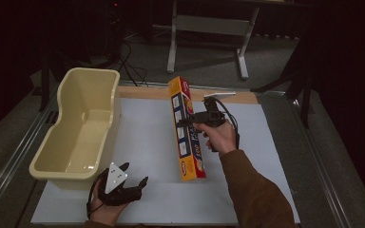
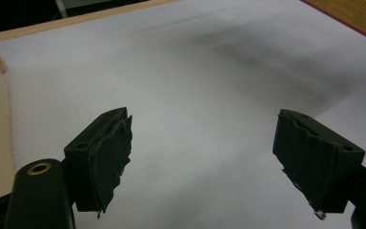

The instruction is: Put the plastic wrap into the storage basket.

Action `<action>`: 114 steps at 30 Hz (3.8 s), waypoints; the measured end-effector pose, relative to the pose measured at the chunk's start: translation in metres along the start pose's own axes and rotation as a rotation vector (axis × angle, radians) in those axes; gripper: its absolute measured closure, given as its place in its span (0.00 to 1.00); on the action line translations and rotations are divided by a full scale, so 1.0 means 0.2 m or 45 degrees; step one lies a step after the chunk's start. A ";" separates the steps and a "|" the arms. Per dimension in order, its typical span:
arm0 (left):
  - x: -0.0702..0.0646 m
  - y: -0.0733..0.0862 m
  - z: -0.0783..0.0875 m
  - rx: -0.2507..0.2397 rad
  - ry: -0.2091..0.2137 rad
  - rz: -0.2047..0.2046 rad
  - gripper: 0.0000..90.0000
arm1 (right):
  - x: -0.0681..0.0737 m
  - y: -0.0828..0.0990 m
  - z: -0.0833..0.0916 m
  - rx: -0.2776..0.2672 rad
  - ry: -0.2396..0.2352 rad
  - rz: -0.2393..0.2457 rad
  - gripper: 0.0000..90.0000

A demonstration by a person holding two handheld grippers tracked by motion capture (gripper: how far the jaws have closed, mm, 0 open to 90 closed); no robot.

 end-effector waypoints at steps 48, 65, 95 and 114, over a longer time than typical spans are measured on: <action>0.00 -0.01 0.01 -0.023 0.008 0.002 0.22 | 0.39 -0.24 -0.14 -0.091 -0.241 0.003 0.46; 0.00 -0.02 0.01 -0.041 0.010 0.005 0.22 | 0.54 -0.28 -0.19 -0.122 -0.300 -0.009 0.46; -0.02 -0.03 0.02 -0.061 0.014 -0.002 0.22 | 0.72 -0.28 -0.32 -0.138 -0.417 -0.024 0.46; -0.04 -0.03 0.04 -0.090 0.034 -0.026 0.22 | 0.82 -0.29 -0.43 -0.156 -0.439 -0.055 0.46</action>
Point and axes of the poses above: each handheld gripper's, and its own axes: z roughly backward along the jaws, y roughly out of its underside, x roughly to its left, the point moved 5 cm from there along -z, roughly forward along the jaws, and after that the axes turned 5 degrees about x, right-handed, at the moved point
